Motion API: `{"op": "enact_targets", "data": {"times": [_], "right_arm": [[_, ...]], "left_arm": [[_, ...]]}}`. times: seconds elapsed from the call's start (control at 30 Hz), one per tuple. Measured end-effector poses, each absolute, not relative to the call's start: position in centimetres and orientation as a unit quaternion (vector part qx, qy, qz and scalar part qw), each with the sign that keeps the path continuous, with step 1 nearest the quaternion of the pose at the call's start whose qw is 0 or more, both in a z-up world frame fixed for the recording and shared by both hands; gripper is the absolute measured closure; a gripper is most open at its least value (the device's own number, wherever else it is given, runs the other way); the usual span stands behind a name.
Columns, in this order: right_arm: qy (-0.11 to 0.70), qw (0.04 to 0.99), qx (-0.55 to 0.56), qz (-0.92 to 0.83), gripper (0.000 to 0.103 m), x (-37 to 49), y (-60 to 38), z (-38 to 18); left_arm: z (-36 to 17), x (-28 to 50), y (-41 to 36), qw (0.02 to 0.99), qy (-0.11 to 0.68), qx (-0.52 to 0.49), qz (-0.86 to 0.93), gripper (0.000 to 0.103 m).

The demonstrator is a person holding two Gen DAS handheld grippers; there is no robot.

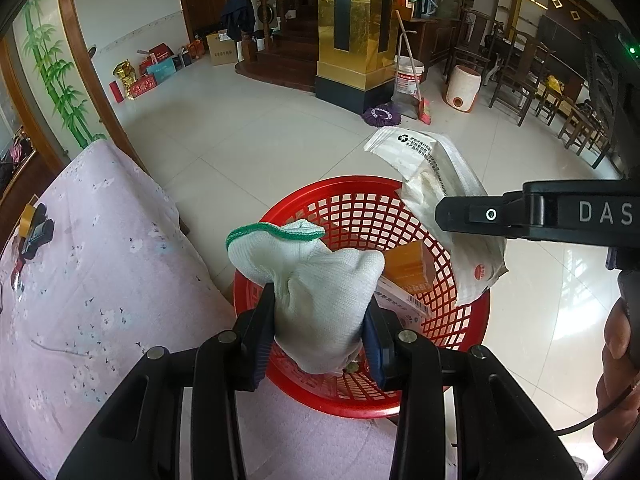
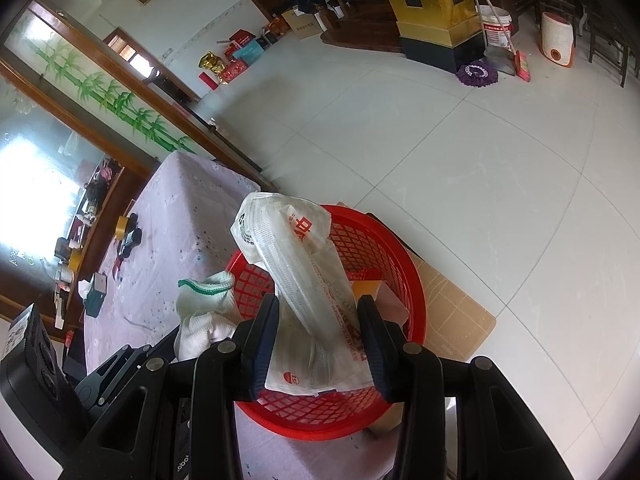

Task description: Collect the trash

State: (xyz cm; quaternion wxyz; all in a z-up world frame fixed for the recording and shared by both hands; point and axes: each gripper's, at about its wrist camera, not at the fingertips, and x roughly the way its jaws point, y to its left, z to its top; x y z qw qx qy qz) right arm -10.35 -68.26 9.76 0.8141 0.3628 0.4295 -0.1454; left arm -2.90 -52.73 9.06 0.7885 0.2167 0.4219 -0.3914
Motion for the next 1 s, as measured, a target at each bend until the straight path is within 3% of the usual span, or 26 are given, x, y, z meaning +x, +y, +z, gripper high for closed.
{"op": "enact_targets", "data": {"times": [0.23, 0.4, 0.83, 1.0], "right_arm": [[0.434, 0.812, 0.363, -0.144, 0.055, -10.0, -68.5, 9.2], [0.431, 0.812, 0.364, -0.147, 0.041, -9.9, -68.7, 9.3], [0.413, 0.826, 0.334, -0.190, 0.037, -12.0, -68.8, 11.7], [0.386, 0.852, 0.265, -0.236, 0.027, -14.8, -65.5, 14.9]], "left_arm": [[8.9, -2.9, -53.0, 0.789, 0.421, 0.217, -0.391, 0.065], [8.9, -2.7, -53.0, 0.791, 0.420, 0.216, -0.390, 0.051], [11.8, -3.6, -50.0, 0.817, 0.377, 0.206, -0.385, 0.023], [15.0, -5.2, -45.1, 0.844, 0.323, 0.193, -0.382, 0.013]]}}
